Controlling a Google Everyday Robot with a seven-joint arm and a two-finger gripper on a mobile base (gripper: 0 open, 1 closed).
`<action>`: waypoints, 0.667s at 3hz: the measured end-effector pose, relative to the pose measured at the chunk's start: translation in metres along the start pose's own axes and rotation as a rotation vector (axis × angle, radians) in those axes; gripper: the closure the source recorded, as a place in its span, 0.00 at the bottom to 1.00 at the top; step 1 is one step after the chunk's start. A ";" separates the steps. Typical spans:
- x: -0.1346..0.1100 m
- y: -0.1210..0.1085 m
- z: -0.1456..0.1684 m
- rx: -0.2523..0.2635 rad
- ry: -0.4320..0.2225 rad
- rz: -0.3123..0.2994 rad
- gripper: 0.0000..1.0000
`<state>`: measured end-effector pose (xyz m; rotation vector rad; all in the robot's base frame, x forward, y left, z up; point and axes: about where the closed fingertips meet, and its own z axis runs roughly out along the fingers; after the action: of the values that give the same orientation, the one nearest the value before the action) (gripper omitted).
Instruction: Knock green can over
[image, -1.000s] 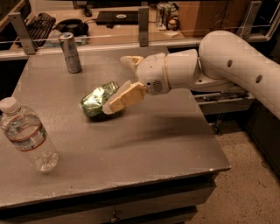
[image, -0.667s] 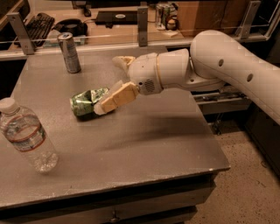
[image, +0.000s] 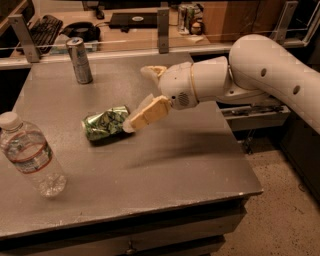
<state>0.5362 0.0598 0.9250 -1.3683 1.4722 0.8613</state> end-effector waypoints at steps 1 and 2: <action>0.031 -0.036 -0.049 0.029 0.076 -0.110 0.00; 0.059 -0.060 -0.085 0.002 0.092 -0.209 0.00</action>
Offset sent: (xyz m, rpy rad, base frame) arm 0.0712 -0.1694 -0.0358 -0.1671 -0.2852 0.1242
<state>0.5837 -0.0474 0.9036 -1.5470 1.3688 0.6712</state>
